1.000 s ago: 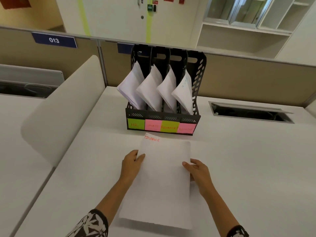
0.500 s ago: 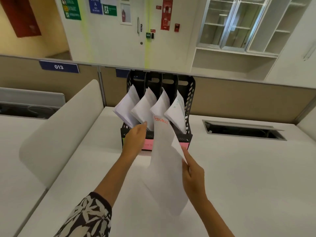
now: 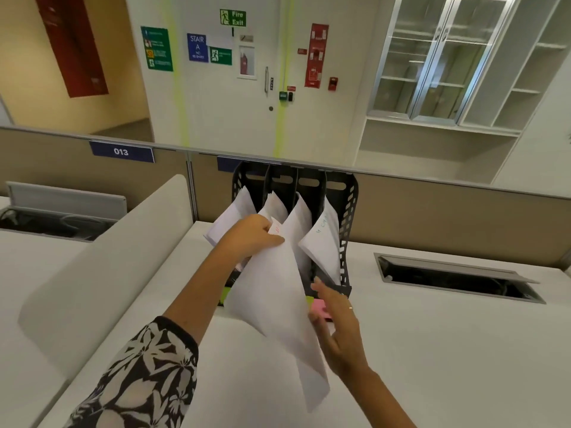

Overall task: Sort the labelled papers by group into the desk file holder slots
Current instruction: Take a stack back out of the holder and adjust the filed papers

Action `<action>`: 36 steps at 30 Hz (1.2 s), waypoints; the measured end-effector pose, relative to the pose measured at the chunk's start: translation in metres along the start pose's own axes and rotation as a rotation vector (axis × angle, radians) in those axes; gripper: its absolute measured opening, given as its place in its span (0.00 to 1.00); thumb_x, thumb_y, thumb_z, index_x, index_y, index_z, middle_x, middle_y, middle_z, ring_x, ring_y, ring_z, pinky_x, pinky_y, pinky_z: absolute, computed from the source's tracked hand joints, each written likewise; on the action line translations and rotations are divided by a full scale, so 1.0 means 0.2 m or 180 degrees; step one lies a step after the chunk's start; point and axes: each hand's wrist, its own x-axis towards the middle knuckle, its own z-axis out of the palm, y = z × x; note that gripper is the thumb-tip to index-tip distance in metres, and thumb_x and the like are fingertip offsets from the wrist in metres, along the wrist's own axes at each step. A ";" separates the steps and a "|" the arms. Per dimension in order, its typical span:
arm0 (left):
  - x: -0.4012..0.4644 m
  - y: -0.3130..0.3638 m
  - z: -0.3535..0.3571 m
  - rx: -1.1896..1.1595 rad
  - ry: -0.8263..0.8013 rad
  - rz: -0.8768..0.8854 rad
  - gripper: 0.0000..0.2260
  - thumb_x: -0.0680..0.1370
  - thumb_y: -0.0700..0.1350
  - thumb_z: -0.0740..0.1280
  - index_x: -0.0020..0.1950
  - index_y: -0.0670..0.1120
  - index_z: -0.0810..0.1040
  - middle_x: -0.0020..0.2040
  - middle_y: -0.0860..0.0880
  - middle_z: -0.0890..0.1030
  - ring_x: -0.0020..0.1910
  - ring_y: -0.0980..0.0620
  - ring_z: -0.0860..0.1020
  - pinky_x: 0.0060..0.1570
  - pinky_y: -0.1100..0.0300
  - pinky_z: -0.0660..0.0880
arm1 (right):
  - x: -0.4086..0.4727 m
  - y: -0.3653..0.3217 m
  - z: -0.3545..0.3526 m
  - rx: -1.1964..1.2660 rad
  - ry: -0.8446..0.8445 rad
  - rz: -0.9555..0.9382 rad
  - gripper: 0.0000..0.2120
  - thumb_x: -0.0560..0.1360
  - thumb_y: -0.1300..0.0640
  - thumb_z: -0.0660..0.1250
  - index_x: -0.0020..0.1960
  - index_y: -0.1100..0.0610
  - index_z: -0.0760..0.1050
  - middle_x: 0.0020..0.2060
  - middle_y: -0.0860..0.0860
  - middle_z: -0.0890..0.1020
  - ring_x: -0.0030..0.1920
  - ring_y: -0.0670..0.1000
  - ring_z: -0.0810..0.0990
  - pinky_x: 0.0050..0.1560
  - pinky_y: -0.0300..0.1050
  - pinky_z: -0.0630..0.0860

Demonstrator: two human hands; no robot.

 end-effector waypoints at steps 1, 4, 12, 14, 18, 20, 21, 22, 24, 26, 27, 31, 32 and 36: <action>0.02 0.02 -0.03 0.0090 0.0017 0.0016 0.09 0.77 0.52 0.65 0.44 0.47 0.77 0.40 0.51 0.75 0.40 0.53 0.74 0.30 0.67 0.66 | 0.10 0.02 0.01 0.0043 0.0115 0.0172 0.24 0.77 0.38 0.55 0.71 0.44 0.65 0.56 0.33 0.76 0.58 0.40 0.74 0.57 0.42 0.76; 0.05 0.08 -0.13 0.0312 0.0035 0.0046 0.16 0.78 0.48 0.64 0.30 0.50 0.68 0.30 0.51 0.69 0.30 0.55 0.69 0.27 0.66 0.62 | 0.45 0.08 0.05 -0.0327 0.0220 0.0383 0.22 0.78 0.52 0.62 0.72 0.51 0.64 0.44 0.43 0.79 0.43 0.45 0.77 0.49 0.46 0.80; 0.14 0.24 -0.35 0.1040 -0.0068 0.0137 0.18 0.77 0.44 0.64 0.27 0.47 0.64 0.27 0.49 0.65 0.25 0.53 0.64 0.26 0.63 0.59 | 1.12 0.19 0.24 -0.2021 -0.1548 0.0117 0.20 0.80 0.52 0.54 0.72 0.48 0.61 0.54 0.60 0.77 0.51 0.59 0.78 0.53 0.55 0.78; 0.16 0.27 -0.40 0.1192 -0.0024 0.0166 0.18 0.76 0.44 0.65 0.27 0.47 0.64 0.27 0.49 0.64 0.25 0.53 0.63 0.25 0.62 0.58 | 1.16 0.18 0.24 -0.2235 -0.1846 0.0090 0.17 0.80 0.49 0.53 0.65 0.50 0.71 0.52 0.58 0.76 0.50 0.59 0.78 0.52 0.53 0.77; 0.20 0.34 -0.47 0.1281 -0.0169 0.0245 0.16 0.75 0.46 0.65 0.28 0.47 0.67 0.29 0.48 0.68 0.27 0.50 0.66 0.27 0.62 0.61 | 1.19 0.18 0.15 -0.2331 -0.1753 0.0185 0.19 0.78 0.43 0.55 0.43 0.54 0.78 0.35 0.50 0.75 0.39 0.54 0.77 0.43 0.49 0.75; 0.21 0.38 -0.50 0.1291 -0.0250 0.0310 0.13 0.76 0.48 0.65 0.32 0.48 0.72 0.32 0.47 0.73 0.30 0.50 0.71 0.29 0.61 0.65 | 1.20 0.17 0.08 -0.2452 -0.1609 0.0280 0.20 0.77 0.44 0.58 0.39 0.57 0.77 0.31 0.51 0.75 0.37 0.53 0.78 0.41 0.48 0.77; 0.20 0.40 -0.52 0.1304 -0.0258 0.0346 0.10 0.76 0.50 0.65 0.37 0.47 0.76 0.36 0.48 0.77 0.34 0.50 0.74 0.31 0.61 0.67 | 1.21 0.17 0.05 -0.2460 -0.1534 0.0390 0.18 0.77 0.47 0.59 0.38 0.58 0.76 0.30 0.52 0.76 0.35 0.53 0.78 0.41 0.48 0.78; 0.21 0.42 -0.54 0.1304 -0.0255 0.0377 0.09 0.76 0.51 0.64 0.42 0.47 0.79 0.39 0.48 0.79 0.37 0.50 0.76 0.33 0.61 0.70 | 1.22 0.17 0.02 -0.2450 -0.1473 0.0512 0.15 0.76 0.50 0.61 0.35 0.58 0.74 0.29 0.53 0.74 0.34 0.53 0.77 0.41 0.48 0.78; 0.22 0.47 -0.57 0.1233 -0.0234 0.0410 0.11 0.77 0.52 0.64 0.49 0.46 0.80 0.42 0.49 0.81 0.40 0.50 0.79 0.37 0.60 0.73 | 1.22 0.17 -0.04 -0.2423 -0.1443 0.0685 0.14 0.74 0.56 0.62 0.31 0.55 0.67 0.27 0.52 0.71 0.30 0.52 0.72 0.40 0.48 0.78; 0.25 0.51 -0.58 0.1110 -0.0264 0.0410 0.11 0.77 0.53 0.64 0.51 0.47 0.80 0.44 0.49 0.82 0.43 0.49 0.80 0.41 0.58 0.77 | 1.21 0.16 -0.08 -0.2382 -0.1453 0.0745 0.14 0.73 0.61 0.62 0.30 0.52 0.64 0.28 0.55 0.73 0.31 0.54 0.73 0.43 0.50 0.80; 0.26 0.54 -0.59 0.1046 -0.0297 0.0402 0.11 0.77 0.53 0.64 0.51 0.47 0.79 0.44 0.49 0.82 0.43 0.49 0.81 0.40 0.58 0.77 | 1.21 0.16 -0.09 -0.2365 -0.1428 0.0784 0.11 0.73 0.62 0.62 0.33 0.54 0.68 0.31 0.57 0.76 0.33 0.55 0.76 0.45 0.52 0.81; 0.36 0.60 -0.56 0.0958 -0.0134 0.0458 0.14 0.77 0.53 0.64 0.51 0.43 0.80 0.46 0.47 0.82 0.44 0.47 0.80 0.45 0.56 0.76 | 1.18 0.20 -0.12 -0.2274 -0.1327 0.0831 0.08 0.73 0.62 0.61 0.46 0.63 0.78 0.46 0.59 0.83 0.46 0.58 0.81 0.49 0.52 0.80; 0.39 0.61 -0.54 0.0939 -0.0034 0.0504 0.14 0.77 0.52 0.64 0.50 0.42 0.80 0.45 0.46 0.81 0.43 0.47 0.79 0.43 0.56 0.75 | 1.17 0.21 -0.13 -0.2232 -0.1309 0.0788 0.08 0.73 0.62 0.61 0.46 0.62 0.79 0.48 0.58 0.83 0.48 0.58 0.81 0.48 0.50 0.80; 0.55 0.60 -0.42 0.0989 0.0524 0.0694 0.12 0.78 0.47 0.63 0.39 0.41 0.73 0.34 0.47 0.71 0.38 0.47 0.71 0.29 0.60 0.63 | 1.16 0.24 -0.15 -0.2010 -0.1190 0.0641 0.13 0.74 0.61 0.62 0.57 0.57 0.76 0.50 0.55 0.82 0.47 0.55 0.80 0.48 0.48 0.79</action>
